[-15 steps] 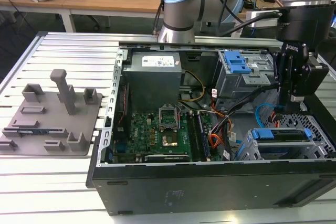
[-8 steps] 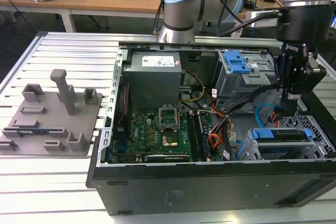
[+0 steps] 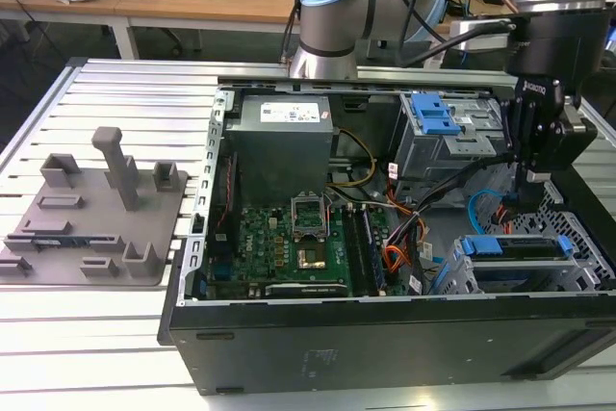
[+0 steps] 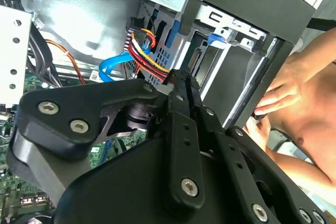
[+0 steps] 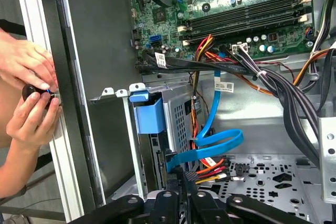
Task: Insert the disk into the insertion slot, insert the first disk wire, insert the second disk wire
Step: 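Insert the first disk wire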
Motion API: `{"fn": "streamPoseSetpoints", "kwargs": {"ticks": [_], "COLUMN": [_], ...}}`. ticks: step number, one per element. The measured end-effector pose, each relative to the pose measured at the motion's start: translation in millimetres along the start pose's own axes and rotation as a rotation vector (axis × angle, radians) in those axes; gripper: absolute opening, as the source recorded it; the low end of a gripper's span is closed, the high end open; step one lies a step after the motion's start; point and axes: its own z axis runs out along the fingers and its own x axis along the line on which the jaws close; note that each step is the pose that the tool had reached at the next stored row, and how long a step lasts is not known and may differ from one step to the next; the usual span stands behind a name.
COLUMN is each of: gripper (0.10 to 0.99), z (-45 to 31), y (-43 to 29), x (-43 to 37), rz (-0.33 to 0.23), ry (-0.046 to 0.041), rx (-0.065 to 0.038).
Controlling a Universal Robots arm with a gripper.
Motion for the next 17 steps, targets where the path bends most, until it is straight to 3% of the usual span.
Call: {"fn": "streamPoseSetpoints", "kwargs": {"ticks": [2, 3, 11, 13, 17], "gripper": [0.180, 0.243, 0.243, 0.165, 0.165], "z": [-0.2, -0.3, 2.5, 2.9, 3.4], "y": [0.1, 0.1, 0.2, -0.4, -1.6], "x": [-0.6, -0.9, -2.4, -2.6, -3.0], "rz": [0.000, 0.000, -0.001, -0.002, -0.004], "ry": [0.0005, 0.0009, 0.0073, 0.0102, 0.0137], "rx": [0.000, 0.000, 0.001, 0.001, 0.000]}}
